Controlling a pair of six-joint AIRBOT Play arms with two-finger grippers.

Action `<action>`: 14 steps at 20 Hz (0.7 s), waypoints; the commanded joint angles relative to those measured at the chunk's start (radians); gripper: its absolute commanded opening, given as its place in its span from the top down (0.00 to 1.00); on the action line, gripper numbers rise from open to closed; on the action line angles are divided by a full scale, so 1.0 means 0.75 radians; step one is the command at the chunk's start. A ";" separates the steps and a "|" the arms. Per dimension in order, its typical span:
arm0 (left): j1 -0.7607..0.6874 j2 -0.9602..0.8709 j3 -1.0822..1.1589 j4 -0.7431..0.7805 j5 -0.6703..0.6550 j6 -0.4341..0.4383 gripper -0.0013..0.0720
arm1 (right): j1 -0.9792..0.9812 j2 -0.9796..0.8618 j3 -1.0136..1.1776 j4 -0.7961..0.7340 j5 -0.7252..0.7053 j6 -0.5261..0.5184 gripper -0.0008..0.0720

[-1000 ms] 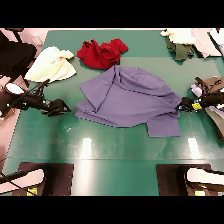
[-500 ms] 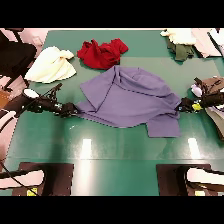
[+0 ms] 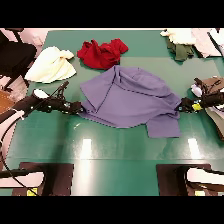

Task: Fold the shirts.

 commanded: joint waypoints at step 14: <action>-0.027 0.123 0.006 0.243 -0.099 -0.110 0.95 | -0.001 0.005 -0.001 0.002 0.019 -0.002 0.96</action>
